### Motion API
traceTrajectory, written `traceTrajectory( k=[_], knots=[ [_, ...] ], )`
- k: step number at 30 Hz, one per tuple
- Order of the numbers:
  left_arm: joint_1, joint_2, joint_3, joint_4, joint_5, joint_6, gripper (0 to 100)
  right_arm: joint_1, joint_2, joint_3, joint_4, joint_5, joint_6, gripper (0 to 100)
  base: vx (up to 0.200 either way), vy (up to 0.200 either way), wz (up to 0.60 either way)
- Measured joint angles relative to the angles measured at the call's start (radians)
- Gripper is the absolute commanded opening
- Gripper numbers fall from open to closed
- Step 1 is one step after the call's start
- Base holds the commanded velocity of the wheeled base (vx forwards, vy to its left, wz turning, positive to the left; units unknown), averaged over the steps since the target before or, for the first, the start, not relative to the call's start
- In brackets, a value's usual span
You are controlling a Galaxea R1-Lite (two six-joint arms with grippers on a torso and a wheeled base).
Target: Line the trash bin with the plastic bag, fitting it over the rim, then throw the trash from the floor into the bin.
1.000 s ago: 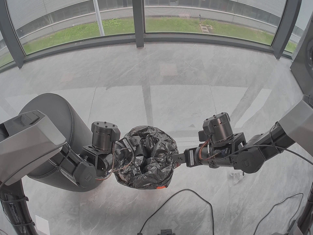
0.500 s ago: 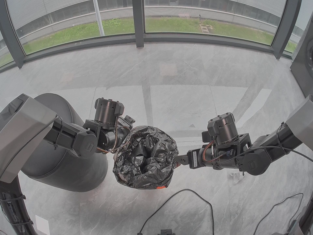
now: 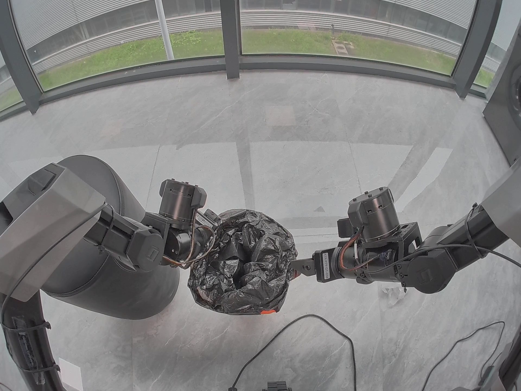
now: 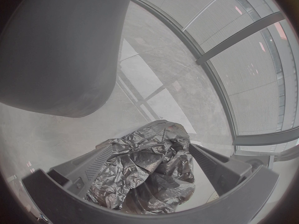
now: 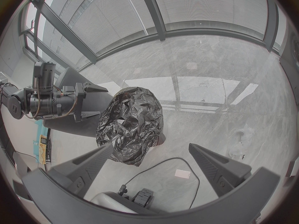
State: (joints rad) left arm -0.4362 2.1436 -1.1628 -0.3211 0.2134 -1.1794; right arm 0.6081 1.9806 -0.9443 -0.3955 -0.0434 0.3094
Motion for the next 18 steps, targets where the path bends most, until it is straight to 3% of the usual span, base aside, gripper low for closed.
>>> traceTrajectory(
  k=[18],
  knots=[
    [0.036, 0.074, -0.01, -0.064, 0.025, 0.014, 100, -0.001, 0.0, 0.012, 0.0, 0.001, -0.001, 100, 0.0, 0.0, 0.0]
  ],
)
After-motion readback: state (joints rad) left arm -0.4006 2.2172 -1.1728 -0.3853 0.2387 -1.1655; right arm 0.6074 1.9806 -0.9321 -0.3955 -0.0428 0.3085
